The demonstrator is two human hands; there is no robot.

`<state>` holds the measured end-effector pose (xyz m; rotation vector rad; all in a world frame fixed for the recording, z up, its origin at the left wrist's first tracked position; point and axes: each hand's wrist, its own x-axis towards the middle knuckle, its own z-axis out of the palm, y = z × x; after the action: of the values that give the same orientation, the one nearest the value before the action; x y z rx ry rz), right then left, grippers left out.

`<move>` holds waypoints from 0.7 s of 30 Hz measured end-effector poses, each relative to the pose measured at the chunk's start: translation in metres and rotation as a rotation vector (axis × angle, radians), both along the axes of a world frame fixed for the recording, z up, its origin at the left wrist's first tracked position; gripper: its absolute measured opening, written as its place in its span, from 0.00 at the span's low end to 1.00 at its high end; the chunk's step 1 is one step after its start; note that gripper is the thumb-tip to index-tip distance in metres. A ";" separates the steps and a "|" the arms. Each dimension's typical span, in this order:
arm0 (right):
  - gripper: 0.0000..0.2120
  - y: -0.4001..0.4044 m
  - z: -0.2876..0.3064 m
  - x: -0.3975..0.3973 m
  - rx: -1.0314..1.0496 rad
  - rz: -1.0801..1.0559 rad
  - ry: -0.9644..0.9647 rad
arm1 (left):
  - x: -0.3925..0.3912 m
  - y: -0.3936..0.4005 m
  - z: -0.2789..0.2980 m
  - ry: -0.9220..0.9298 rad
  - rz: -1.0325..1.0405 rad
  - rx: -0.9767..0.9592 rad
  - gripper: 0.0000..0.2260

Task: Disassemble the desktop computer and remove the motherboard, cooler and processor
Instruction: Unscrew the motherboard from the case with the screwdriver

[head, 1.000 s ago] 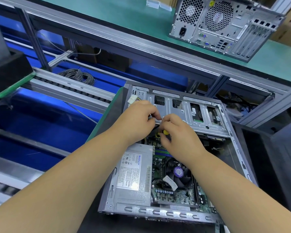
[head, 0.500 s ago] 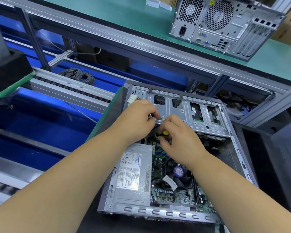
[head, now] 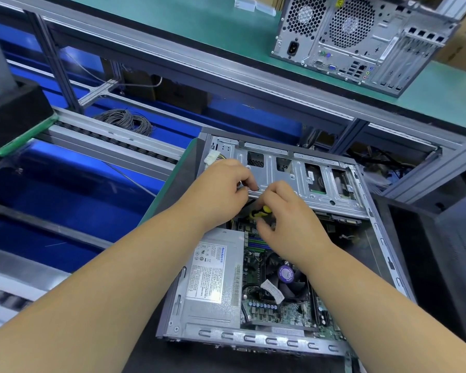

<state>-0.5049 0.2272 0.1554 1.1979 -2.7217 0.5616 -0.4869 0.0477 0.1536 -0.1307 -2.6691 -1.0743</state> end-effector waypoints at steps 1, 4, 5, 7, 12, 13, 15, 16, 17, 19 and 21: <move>0.06 0.000 0.000 0.000 -0.005 -0.005 0.009 | 0.000 0.000 0.000 -0.002 0.000 0.005 0.11; 0.09 0.000 -0.001 -0.001 0.017 -0.028 0.026 | 0.000 0.000 0.000 -0.012 -0.001 0.012 0.11; 0.12 0.000 -0.001 -0.001 0.022 -0.034 0.020 | 0.000 0.000 0.000 -0.012 -0.002 0.013 0.11; 0.12 0.000 0.000 0.000 0.011 -0.023 0.003 | 0.000 0.000 0.000 -0.011 -0.003 0.008 0.11; 0.11 0.001 0.001 0.002 0.057 -0.030 0.018 | 0.001 0.000 0.001 -0.014 -0.001 0.004 0.11; 0.12 0.002 0.001 0.002 0.057 -0.030 0.015 | 0.001 0.000 0.001 -0.014 -0.001 0.004 0.11; 0.10 0.002 -0.001 0.003 0.045 -0.021 0.000 | 0.001 0.000 0.002 -0.015 0.000 0.003 0.11; 0.08 0.003 -0.002 0.002 0.039 -0.014 -0.007 | 0.001 0.000 0.002 -0.016 -0.001 0.002 0.11; 0.06 0.002 -0.002 0.002 0.038 -0.009 -0.005 | 0.002 0.000 0.002 -0.017 -0.002 0.000 0.11; 0.04 0.001 -0.004 0.001 0.049 -0.007 0.025 | 0.002 0.000 0.002 -0.018 -0.001 0.001 0.11; 0.04 0.000 -0.005 0.002 0.049 -0.016 0.052 | 0.002 0.000 0.002 -0.020 -0.003 0.006 0.12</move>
<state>-0.5031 0.2268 0.1501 1.1829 -2.7141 0.4570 -0.4854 0.0477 0.1556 -0.1243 -2.6841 -1.0898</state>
